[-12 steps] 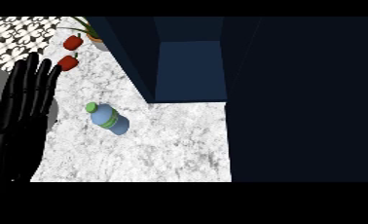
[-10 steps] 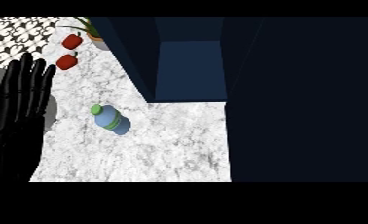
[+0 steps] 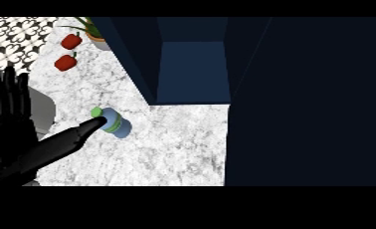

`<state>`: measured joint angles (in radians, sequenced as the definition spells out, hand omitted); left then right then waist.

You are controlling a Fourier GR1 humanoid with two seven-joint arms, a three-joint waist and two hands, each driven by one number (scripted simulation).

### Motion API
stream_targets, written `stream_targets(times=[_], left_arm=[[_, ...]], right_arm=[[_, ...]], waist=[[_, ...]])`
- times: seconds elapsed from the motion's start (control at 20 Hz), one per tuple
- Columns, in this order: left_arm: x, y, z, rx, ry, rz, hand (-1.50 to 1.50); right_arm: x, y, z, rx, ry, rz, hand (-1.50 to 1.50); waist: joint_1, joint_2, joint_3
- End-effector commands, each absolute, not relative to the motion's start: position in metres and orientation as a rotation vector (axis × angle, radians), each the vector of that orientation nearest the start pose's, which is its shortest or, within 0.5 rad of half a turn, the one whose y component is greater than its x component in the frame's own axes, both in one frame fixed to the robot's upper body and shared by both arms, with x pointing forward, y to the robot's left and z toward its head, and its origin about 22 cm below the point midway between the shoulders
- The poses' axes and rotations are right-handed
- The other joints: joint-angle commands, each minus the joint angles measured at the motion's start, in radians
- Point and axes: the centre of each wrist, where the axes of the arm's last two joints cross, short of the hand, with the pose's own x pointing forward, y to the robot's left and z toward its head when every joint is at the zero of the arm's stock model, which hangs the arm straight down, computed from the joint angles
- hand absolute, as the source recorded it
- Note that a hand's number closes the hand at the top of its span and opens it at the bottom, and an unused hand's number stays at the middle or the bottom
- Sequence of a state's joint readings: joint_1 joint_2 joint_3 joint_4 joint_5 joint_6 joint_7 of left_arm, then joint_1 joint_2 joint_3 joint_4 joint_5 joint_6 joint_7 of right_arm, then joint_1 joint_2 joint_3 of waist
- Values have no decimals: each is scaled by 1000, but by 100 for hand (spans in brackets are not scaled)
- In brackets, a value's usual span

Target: Pick up the bottled water, place it into the cabinet and close the cabinet

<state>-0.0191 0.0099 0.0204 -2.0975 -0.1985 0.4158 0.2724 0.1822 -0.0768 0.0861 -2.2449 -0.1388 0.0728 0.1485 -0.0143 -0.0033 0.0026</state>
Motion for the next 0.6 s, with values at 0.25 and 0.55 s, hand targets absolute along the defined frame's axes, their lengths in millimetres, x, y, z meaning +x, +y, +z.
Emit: stream_targets(times=[0.25, 0.55], left_arm=[[197, 175, 139, 434, -1736, 474, -150], [189, 151, 122, 501, -1686, 476, -150]], right_arm=[[113, -231, 143, 203, -1851, 74, -150], [98, -237, 151, 183, -1848, 59, -150]], waist=[[5, 0, -2], [6, 1, -2]])
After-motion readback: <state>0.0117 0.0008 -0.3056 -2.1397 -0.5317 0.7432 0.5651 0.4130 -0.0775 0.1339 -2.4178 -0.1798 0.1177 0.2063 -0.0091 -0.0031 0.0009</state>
